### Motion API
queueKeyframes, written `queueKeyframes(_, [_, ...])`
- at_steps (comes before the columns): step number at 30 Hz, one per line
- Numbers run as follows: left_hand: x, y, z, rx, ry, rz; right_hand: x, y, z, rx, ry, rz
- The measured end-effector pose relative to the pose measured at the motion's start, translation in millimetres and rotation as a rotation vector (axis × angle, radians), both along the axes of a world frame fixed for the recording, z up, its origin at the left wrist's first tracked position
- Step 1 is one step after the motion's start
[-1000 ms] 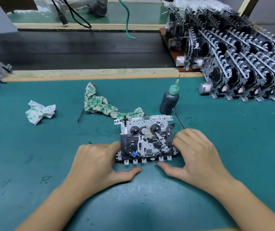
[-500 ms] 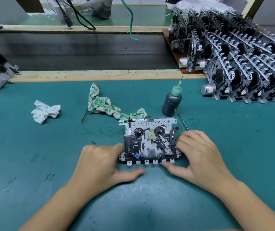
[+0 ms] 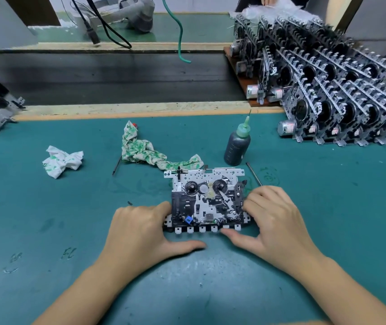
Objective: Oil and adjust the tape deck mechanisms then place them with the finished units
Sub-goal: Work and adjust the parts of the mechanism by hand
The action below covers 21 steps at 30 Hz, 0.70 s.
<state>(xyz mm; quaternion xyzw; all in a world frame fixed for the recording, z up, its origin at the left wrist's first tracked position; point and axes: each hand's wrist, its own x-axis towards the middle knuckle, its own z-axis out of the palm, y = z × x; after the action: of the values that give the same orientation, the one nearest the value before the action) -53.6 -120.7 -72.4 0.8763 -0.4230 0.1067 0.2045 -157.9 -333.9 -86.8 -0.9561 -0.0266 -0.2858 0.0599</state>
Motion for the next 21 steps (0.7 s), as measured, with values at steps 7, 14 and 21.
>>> queueKeyframes(7, [0.3, 5.9, -2.0, -0.045, -0.017, -0.162, -1.9, 3.9, -1.6, -0.02, -0.043, -0.091])
queueKeyframes(14, [0.7, 8.8, 0.4, -0.021, -0.056, -0.162, -3.1, -2.1, 0.2, -0.06, -0.036, 0.019])
queueKeyframes(21, [-3.8, 6.0, -4.2, -0.004, -0.165, -0.029, -4.0, -0.8, -0.6, -0.011, -0.006, 0.029])
